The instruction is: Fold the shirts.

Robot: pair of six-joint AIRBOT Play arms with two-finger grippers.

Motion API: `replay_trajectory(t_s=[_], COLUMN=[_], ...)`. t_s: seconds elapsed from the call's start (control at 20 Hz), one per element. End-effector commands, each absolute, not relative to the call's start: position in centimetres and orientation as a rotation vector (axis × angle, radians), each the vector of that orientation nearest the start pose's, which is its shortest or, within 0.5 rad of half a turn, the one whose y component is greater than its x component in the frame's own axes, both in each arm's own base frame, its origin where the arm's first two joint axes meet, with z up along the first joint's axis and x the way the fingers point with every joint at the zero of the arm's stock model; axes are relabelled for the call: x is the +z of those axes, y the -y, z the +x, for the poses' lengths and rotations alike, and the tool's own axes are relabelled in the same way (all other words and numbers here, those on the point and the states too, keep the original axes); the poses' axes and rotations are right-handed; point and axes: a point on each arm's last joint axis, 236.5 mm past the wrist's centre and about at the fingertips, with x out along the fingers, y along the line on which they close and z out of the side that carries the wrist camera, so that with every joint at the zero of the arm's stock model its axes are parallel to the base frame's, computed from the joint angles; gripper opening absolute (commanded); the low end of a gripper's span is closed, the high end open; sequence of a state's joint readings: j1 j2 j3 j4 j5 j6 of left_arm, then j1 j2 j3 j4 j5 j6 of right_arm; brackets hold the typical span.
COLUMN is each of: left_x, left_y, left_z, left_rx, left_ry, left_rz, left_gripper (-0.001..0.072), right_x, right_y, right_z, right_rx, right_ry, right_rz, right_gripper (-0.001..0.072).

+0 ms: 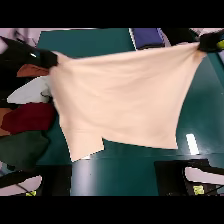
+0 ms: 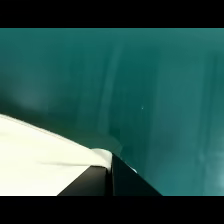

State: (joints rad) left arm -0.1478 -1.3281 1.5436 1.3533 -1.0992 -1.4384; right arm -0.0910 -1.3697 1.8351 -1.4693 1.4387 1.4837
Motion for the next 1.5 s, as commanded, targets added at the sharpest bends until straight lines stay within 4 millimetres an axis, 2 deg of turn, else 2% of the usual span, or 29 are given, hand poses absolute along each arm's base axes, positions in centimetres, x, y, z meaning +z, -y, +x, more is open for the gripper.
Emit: replay_trajectory(t_s=[0.0,0.05,0.1,0.15,0.2,0.3,0.4,0.45,0.6,0.75,0.85,0.95,1.05,1.15,1.3,1.35,1.4,1.45], left_x=[4.6,3.9,3.9,4.2,4.6,5.5,5.7,5.1,1.2,-3.5,-6.3,-8.0,-8.8,-9.0,-8.3,-8.1,-8.0,-8.0], left_y=[11.7,11.7,11.5,11.1,10.5,8.7,6.9,5.9,3.5,4.0,5.4,7.0,8.0,8.5,10.7,11.7,12.5,12.9], left_z=[48.1,48.6,48.9,49.0,48.9,47.5,45.5,44.2,37.8,30.2,27.0,25.9,26.0,26.5,27.3,27.2,26.9,26.7], left_rx=[-0.319,-0.315,-0.309,-0.297,-0.283,-0.251,-0.214,-0.192,-0.141,-0.150,-0.164,-0.169,-0.160,-0.155,-0.199,-0.234,-0.256,-0.271], left_ry=[-1.053,-1.054,-1.044,-1.039,-1.052,-1.113,-1.176,-1.210,-1.338,-1.455,-1.480,-1.481,-1.455,-1.426,-1.389,-1.382,-1.388,-1.394], left_rz=[-0.002,-0.002,0.004,0.021,0.052,0.094,0.052,0.032,-0.030,-0.091,-0.177,-0.281,-0.367,-0.412,-0.483,-0.473,-0.462,-0.449], left_gripper=[0.0032,0.0073,0.0375,0.0622,0.0620,0.0620,0.0619,0.0619,0.0620,0.0620,0.0620,0.0621,0.0620,0.0620,0.0619,0.0585,0.0399,0.0287], right_x=[11.1,10.0,9.6,9.8,10.5,12.3,13.4,13.5,13.1,12.3,12.0,11.7,11.5,11.8,12.8,13.1,13.3,13.3], right_y=[1.1,0.9,0.7,0.7,0.7,0.3,-1.0,-1.5,-3.1,-4.9,-6.0,-7.1,-8.2,-9.1,-10.1,-10.0,-10.0,-9.7], right_z=[46.9,47.4,47.9,48.5,49.0,48.9,47.1,45.8,41.7,38.3,37.2,36.4,35.5,35.2,35.3,35.4,35.3,35.1], right_rx=[0.065,0.072,0.077,0.077,0.077,0.107,0.203,0.245,0.324,0.362,0.373,0.388,0.411,0.432,0.449,0.444,0.444,0.440], right_ry=[-1.135,-1.156,-1.167,-1.159,-1.143,-1.128,-1.153,-1.173,-1.209,-1.216,-1.200,-1.186,-1.192,-1.183,-1.137,-1.124,-1.119,-1.124], right_rz=[0.050,0.051,0.047,0.046,0.044,0.058,0.095,0.121,0.219,0.272,0.272,0.261,0.246,0.231,0.211,0.213,0.211,0.212], right_gripper=[0.0015,0.0016,0.0072,0.0293,0.0394,0.0389,0.0386,0.0386,0.0386,0.0386,0.0386,0.0386,0.0386,0.0386,0.0386,0.0386,0.0386,0.0386])
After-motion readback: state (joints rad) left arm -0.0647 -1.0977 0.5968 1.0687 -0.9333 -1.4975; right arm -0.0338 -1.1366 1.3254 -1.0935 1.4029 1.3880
